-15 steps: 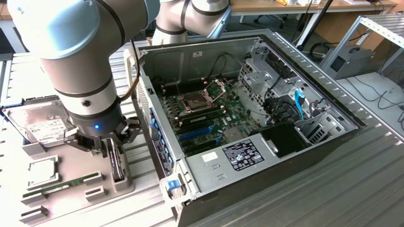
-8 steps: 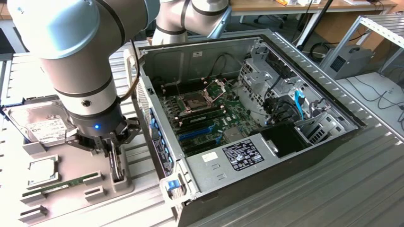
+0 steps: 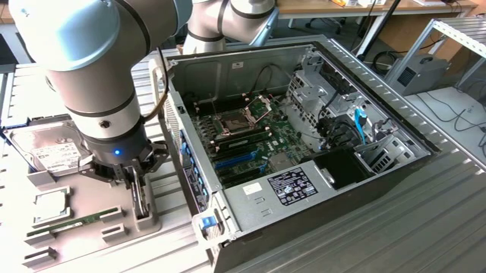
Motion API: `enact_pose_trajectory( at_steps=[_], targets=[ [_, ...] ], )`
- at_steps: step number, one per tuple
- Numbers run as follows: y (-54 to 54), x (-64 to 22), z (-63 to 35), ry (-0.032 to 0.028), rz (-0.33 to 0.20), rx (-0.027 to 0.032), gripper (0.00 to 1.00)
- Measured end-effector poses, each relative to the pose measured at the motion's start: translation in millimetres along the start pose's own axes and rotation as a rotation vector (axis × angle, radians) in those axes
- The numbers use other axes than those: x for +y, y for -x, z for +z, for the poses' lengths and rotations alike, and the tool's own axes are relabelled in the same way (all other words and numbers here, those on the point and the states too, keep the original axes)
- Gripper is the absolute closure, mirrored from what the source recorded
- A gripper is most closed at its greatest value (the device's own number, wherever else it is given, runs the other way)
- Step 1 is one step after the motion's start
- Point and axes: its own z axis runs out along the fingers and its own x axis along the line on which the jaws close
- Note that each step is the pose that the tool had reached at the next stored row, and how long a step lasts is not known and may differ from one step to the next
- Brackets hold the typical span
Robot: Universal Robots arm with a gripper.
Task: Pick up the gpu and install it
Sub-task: 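Pick up the gpu and move the gpu toward the slot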
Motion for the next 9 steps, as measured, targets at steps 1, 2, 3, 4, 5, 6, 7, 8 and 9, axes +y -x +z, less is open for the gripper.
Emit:
enact_pose_trajectory(
  at_steps=[1,2,3,4,5,6,7,8,9],
  targets=[
    [0.0,0.0,0.1,0.0007,-0.025,0.0011,0.73],
    [0.0,0.0,0.0,0.0007,-0.032,0.0014,0.73],
    [0.0,0.0,0.1,0.0008,-0.032,0.0014,0.73],
    [0.0,0.0,0.1,0.0009,-0.033,0.0014,0.73],
    [0.0,0.0,0.1,0.0008,-0.033,0.0015,0.73],
    [0.1,0.0,0.1,0.0008,-0.033,0.0014,0.73],
    [0.0,0.0,0.1,0.0009,-0.033,0.0014,0.73],
    [0.0,0.0,0.1,0.0008,-0.033,0.0014,0.73],
    [0.1,0.0,0.0,0.0010,-0.033,0.0013,0.73]
  ],
)
